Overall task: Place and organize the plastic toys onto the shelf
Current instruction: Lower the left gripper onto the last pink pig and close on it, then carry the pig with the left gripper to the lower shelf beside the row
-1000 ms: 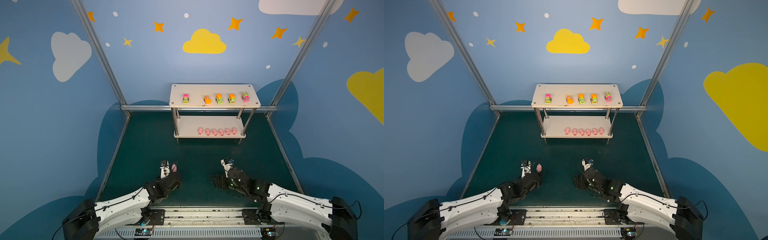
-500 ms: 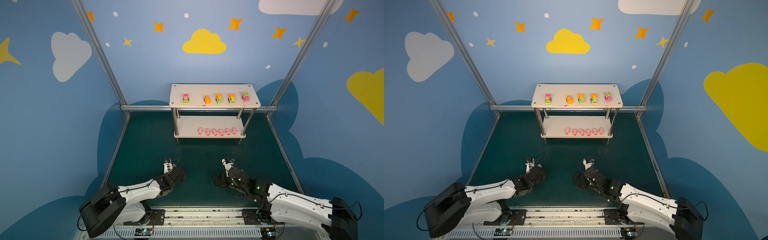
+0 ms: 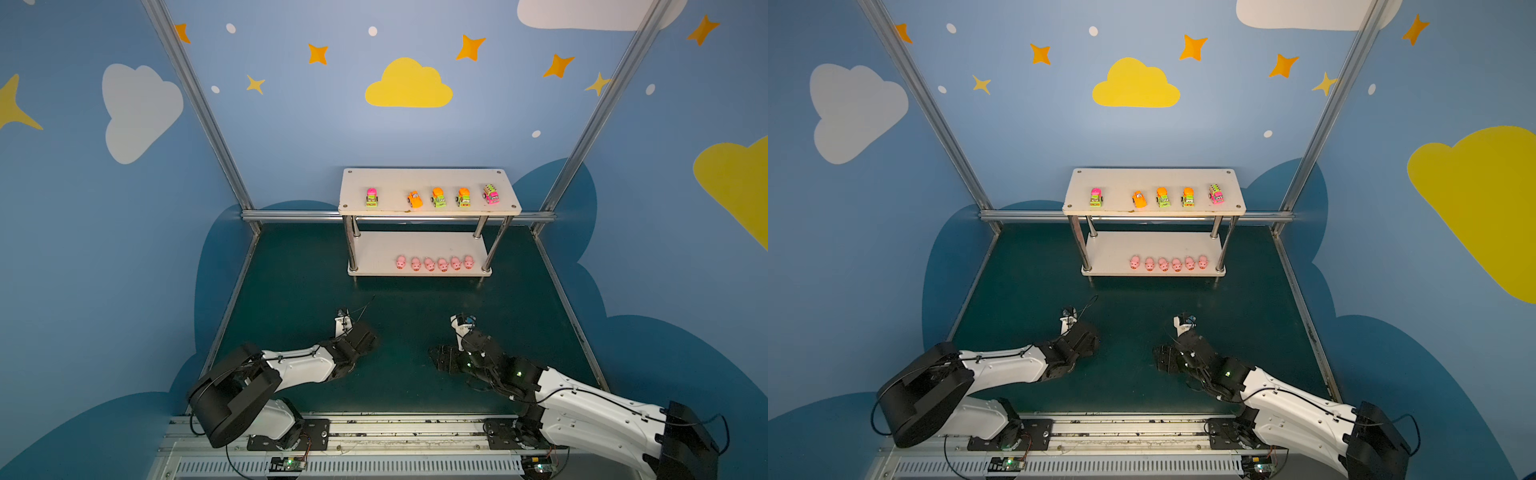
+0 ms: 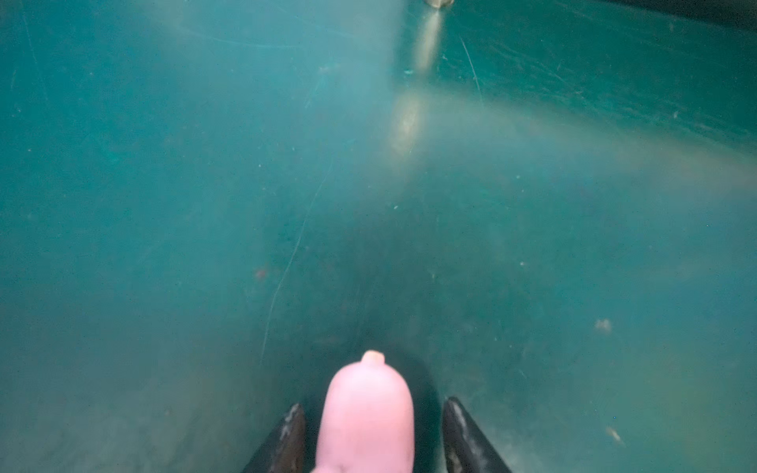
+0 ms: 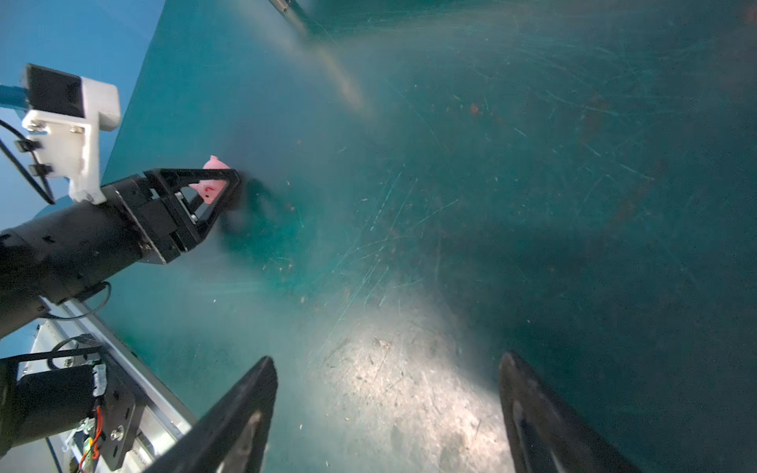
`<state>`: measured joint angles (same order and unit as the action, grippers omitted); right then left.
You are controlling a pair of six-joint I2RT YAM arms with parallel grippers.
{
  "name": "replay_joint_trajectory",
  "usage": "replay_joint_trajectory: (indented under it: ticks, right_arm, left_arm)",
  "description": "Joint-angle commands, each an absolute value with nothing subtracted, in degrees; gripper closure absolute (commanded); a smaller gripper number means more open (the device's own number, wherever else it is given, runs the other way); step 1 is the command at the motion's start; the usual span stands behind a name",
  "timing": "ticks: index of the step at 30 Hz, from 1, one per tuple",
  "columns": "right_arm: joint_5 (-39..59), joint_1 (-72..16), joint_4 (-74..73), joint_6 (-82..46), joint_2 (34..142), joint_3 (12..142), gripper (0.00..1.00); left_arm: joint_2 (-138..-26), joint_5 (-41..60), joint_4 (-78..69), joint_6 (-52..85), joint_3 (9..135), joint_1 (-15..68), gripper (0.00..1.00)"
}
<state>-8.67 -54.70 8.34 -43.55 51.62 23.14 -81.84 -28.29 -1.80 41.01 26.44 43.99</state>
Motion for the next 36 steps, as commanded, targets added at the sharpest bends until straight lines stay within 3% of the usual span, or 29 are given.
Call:
replay_joint_trajectory:
  ticks: [1,13,22,36]
  right_arm:
    - [-7.34,-54.0,7.12,-43.32,51.57,22.41,0.17]
    - [-5.98,-53.0,6.24,-42.89,52.04,22.41,0.17]
    - [-5.58,-52.82,6.42,-43.07,50.98,21.8,0.17]
    - [-5.36,-52.82,7.95,-43.24,46.88,20.48,0.17]
  left_arm:
    - [-83.67,-26.42,-0.17,41.13,27.28,43.53,0.53]
    - [-83.16,-25.4,5.49,44.2,27.86,43.76,0.52]
    - [-84.48,-25.67,8.94,45.35,28.56,44.1,0.62]
    - [-86.7,-27.02,13.99,47.11,30.54,45.66,0.62]
